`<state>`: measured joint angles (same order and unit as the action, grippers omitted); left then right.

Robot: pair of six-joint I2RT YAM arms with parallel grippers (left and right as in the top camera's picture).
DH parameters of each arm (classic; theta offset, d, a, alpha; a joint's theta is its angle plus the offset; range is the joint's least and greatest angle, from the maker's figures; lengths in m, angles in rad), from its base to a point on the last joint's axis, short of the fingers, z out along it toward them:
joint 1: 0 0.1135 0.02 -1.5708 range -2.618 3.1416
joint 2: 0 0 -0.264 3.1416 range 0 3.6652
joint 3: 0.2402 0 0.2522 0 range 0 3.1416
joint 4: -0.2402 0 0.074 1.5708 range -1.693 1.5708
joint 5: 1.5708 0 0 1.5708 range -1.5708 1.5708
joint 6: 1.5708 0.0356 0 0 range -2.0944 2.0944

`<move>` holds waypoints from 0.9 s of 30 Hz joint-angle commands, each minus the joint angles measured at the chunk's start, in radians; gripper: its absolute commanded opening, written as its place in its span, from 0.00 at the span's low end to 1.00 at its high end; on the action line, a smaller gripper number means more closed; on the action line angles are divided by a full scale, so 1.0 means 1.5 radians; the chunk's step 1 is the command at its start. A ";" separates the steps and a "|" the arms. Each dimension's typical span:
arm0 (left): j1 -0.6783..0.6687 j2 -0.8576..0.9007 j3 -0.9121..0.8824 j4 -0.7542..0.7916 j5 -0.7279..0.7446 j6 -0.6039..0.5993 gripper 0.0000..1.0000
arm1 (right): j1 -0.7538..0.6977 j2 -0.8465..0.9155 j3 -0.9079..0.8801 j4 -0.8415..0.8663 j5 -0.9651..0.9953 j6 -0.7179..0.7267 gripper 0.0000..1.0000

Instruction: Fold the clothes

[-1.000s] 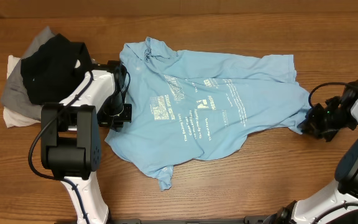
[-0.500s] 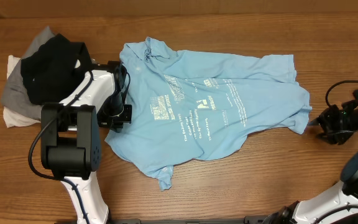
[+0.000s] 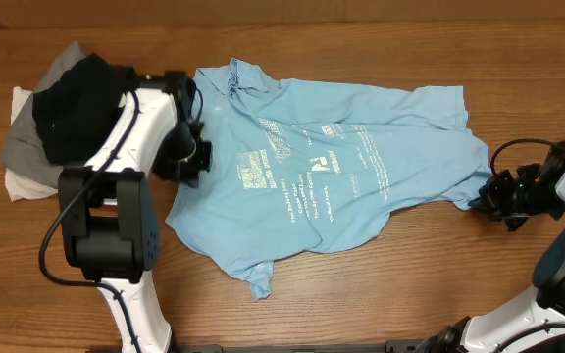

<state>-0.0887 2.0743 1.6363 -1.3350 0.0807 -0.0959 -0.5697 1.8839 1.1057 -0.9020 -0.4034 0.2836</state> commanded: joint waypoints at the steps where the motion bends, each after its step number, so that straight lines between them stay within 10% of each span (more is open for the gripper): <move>1: 0.007 -0.049 0.067 -0.020 0.022 0.022 0.09 | -0.019 -0.008 0.037 -0.033 0.043 0.003 0.04; 6: 0.007 -0.125 0.111 -0.028 0.045 0.022 0.23 | -0.060 -0.025 0.193 -0.146 0.094 0.001 0.04; 12: 0.007 -0.182 0.111 -0.047 0.150 0.022 0.97 | -0.077 -0.032 0.365 -0.212 0.099 0.001 0.04; 19: -0.009 -0.179 0.110 -0.114 0.204 0.094 0.75 | -0.073 -0.031 0.388 -0.241 0.108 0.001 0.04; 22: -0.040 -0.179 0.105 -0.137 0.201 0.101 0.75 | -0.074 -0.031 0.388 -0.260 0.114 0.002 0.37; 27: -0.139 -0.179 0.039 -0.135 0.200 0.101 0.72 | -0.073 -0.031 0.388 -0.291 0.106 0.001 0.45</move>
<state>-0.2153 1.8027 1.7607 -1.5425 0.3511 0.0261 -0.6846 1.8488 1.6737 -1.3277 -0.2470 0.2874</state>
